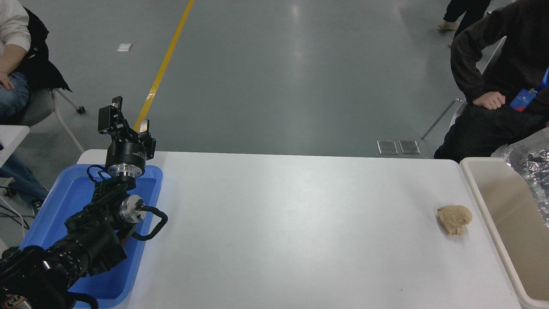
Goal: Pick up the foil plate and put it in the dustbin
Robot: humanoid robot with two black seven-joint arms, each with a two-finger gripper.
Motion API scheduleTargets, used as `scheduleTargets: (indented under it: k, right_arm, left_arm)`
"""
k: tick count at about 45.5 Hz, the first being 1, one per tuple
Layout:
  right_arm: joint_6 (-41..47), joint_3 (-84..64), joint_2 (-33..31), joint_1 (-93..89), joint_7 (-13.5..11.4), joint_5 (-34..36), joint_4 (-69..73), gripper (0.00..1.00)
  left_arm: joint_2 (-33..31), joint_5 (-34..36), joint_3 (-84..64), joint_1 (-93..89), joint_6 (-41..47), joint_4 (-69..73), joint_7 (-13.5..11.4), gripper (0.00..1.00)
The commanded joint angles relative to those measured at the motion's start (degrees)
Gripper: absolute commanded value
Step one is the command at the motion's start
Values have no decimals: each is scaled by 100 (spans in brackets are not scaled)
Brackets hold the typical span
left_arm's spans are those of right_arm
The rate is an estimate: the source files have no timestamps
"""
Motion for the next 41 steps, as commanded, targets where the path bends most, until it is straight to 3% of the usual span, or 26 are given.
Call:
scheduleTargets:
  k: [1, 17, 32, 33, 35, 36, 41]
  right_arm:
    - [-615, 97, 229, -1383, 0, 204, -978, 0]
    - [-906, 141, 633, -2210, -106, 837, -1400, 0]
    - [-1248, 440, 853, -2412, -290, 863, -1418, 0]
    - [-1257, 457, 862, -2421, -299, 863, -1418, 16]
    - [-1292, 493, 862, -2421, -308, 872, -1427, 86]
    - [-1301, 519, 871, -2421, -308, 881, -1436, 92]
    - [-1336, 633, 880, -2430, -317, 987, -1488, 98]
  left_arm:
    - [0, 0, 7, 1, 0, 0, 1, 100]
    - [0, 0, 7, 1, 0, 0, 1, 100]
    - [0, 0, 7, 1, 0, 0, 1, 100]
    - [0, 0, 7, 1, 0, 0, 1, 100]
    - [0, 0, 7, 1, 0, 0, 1, 100]
    - [0, 0, -2, 1, 0, 0, 1, 100]
    - [0, 0, -2, 1, 0, 0, 1, 100]
